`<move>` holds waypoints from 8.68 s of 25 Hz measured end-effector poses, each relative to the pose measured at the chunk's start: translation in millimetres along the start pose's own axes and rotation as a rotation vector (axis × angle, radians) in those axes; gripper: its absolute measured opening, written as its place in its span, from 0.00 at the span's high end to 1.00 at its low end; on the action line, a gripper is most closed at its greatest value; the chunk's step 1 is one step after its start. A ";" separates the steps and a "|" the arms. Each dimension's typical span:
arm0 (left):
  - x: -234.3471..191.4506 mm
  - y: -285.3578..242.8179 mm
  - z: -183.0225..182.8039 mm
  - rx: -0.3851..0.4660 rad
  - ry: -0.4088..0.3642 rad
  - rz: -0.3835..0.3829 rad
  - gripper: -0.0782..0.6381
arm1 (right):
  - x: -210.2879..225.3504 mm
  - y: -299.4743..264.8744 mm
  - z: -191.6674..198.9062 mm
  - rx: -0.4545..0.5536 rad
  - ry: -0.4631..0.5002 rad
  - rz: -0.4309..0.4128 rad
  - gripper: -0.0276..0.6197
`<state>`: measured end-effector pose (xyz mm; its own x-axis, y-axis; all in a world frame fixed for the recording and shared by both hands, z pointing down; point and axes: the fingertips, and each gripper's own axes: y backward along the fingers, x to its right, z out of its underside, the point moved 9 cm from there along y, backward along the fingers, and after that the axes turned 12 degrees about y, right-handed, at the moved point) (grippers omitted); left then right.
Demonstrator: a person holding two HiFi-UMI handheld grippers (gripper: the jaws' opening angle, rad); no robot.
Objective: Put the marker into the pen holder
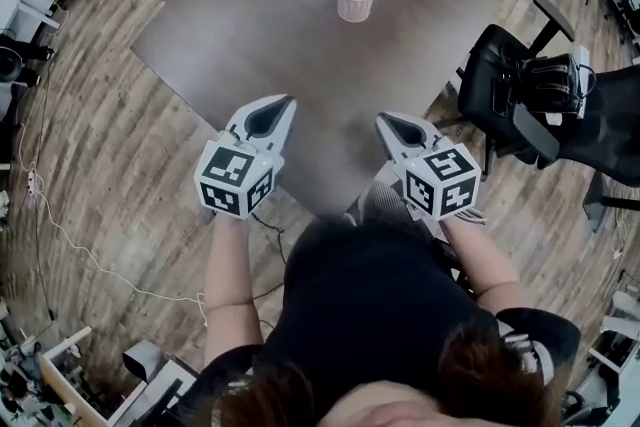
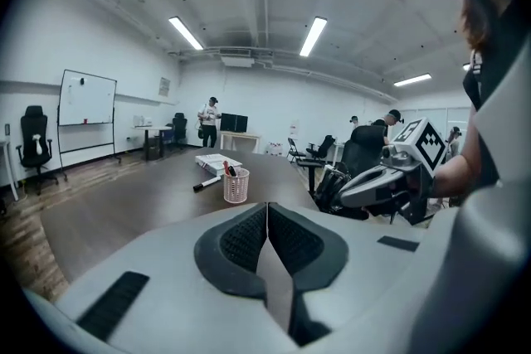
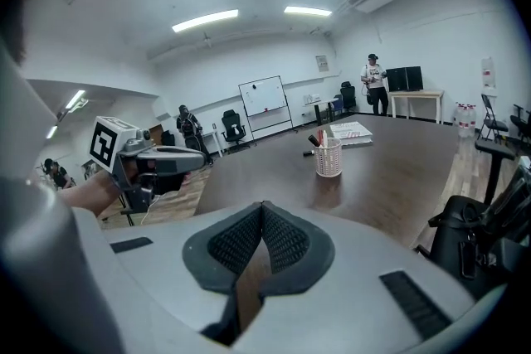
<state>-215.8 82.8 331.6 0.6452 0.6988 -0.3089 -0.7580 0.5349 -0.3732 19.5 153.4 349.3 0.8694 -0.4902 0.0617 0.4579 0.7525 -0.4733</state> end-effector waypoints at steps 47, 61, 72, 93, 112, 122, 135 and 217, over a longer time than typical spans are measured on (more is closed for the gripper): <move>-225.2 -331.6 -77.4 -0.141 -0.089 -0.104 0.67 | 233.7 -210.4 -28.2 -0.204 0.036 -0.339 0.93; -253.4 -356.9 -71.0 -0.224 -0.078 -0.091 0.65 | 239.9 -216.7 -17.9 -0.236 0.037 -0.327 0.93; -252.8 -365.4 -64.8 -0.374 -0.208 -0.125 0.74 | 233.8 -218.1 -13.0 -0.256 0.039 -0.339 0.93; -217.1 -317.5 -88.1 -0.179 -0.222 -0.165 0.77 | 225.2 -186.7 -13.7 -0.216 0.063 -0.294 0.93; -122.0 -211.1 -133.5 -0.052 -0.311 -0.247 0.77 | 192.3 -149.8 -31.0 -0.092 0.125 -0.301 0.93; -70.4 -184.1 -164.1 -0.015 -0.389 -0.157 0.77 | 191.7 -147.1 -44.0 -0.064 0.139 -0.271 0.93; -50.7 -222.4 -150.6 -0.179 -0.413 -0.032 0.77 | 205.0 -154.6 -41.9 -0.083 0.133 -0.272 0.93; -37.0 -88.7 -22.4 0.156 0.384 -0.542 0.85 | 184.7 -140.8 -72.2 -0.034 0.206 -0.205 0.93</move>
<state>-170.3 -1.2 356.5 0.9042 0.1100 -0.4128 -0.3042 0.8442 -0.4414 102.2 -74.8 364.0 0.7015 -0.7124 -0.0189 0.6108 0.6148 -0.4989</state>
